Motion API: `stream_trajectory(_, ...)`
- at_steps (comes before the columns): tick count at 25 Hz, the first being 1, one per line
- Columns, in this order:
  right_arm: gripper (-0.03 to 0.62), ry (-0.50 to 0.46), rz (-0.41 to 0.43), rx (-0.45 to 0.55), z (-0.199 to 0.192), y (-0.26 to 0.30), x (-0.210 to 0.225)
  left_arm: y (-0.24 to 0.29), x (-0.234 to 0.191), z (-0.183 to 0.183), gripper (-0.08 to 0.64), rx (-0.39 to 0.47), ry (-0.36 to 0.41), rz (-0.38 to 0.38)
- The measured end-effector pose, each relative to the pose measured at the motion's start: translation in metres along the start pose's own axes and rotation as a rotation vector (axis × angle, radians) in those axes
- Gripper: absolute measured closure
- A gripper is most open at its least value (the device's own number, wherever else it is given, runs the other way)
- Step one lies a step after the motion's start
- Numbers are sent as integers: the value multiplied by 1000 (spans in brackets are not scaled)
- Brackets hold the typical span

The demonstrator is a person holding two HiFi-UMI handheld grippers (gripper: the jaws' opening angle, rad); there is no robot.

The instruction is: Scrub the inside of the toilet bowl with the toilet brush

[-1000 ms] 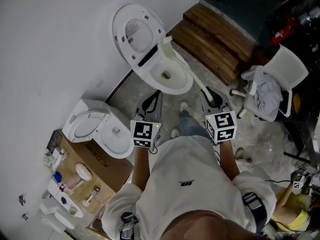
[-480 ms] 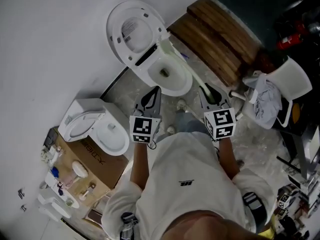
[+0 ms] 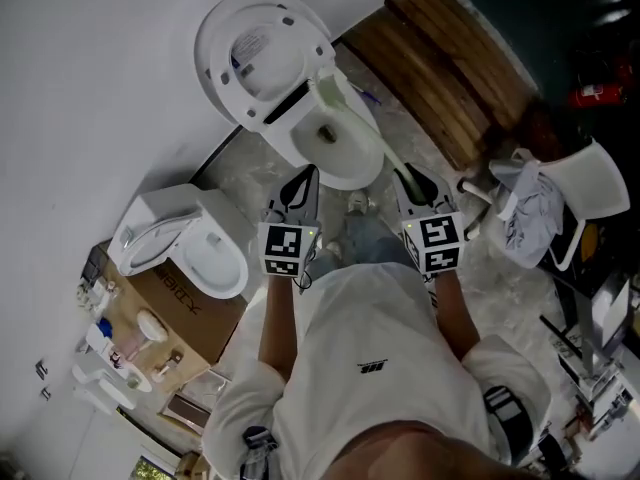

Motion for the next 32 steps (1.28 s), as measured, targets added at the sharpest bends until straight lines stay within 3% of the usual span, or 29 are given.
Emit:
stream_trajectory(17,517,32,43,-86,-34,97,25,87,-33,-47,551,-63,-64,60)
stream_trajectory(32,517,64,-2,-144,-96,166,26,159,-43,-134,551,-147,-110,-11)
Point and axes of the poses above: the fingertips, and each gripper's own axes: y forward along the fingers, x to its right, z out of its top, the point moved 2 cm from there along -y, backward along the fingers, and after that the axes turned 9 degrees about -x, right-handed, at the moved point
